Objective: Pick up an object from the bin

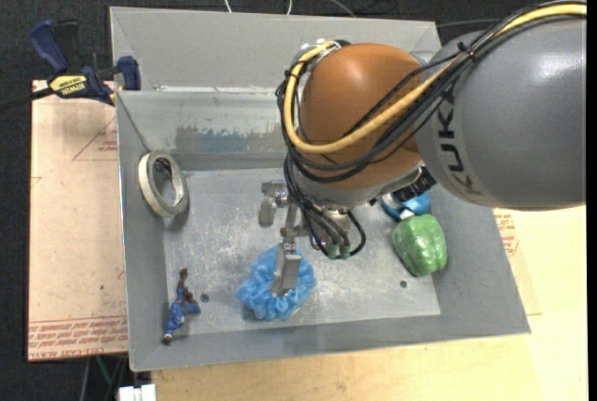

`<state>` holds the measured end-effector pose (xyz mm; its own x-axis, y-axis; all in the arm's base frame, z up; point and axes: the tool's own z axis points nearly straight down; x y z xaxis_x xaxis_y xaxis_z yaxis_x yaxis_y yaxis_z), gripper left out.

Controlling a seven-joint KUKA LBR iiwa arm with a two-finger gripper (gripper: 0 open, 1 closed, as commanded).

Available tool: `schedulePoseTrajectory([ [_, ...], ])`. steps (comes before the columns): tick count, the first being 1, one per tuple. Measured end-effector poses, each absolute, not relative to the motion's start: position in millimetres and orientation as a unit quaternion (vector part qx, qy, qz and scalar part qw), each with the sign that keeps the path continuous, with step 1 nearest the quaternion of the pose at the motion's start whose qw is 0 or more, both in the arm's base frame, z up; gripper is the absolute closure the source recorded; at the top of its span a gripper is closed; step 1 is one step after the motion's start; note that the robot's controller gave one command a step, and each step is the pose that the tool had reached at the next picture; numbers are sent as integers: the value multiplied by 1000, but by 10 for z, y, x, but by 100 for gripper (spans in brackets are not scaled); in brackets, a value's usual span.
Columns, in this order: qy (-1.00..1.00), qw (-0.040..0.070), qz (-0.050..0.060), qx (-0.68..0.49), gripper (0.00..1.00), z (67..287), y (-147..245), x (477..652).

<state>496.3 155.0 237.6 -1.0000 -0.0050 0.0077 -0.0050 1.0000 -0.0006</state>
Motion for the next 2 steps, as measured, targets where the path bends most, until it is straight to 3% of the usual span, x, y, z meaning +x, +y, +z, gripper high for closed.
schedulePoseTrajectory([
  [1, -1000, 0, 0, 0, 0, 2418, 1538, 4980],
  [2, -993, -1, -1, 115, 0, 1432, 1268, 4977],
])
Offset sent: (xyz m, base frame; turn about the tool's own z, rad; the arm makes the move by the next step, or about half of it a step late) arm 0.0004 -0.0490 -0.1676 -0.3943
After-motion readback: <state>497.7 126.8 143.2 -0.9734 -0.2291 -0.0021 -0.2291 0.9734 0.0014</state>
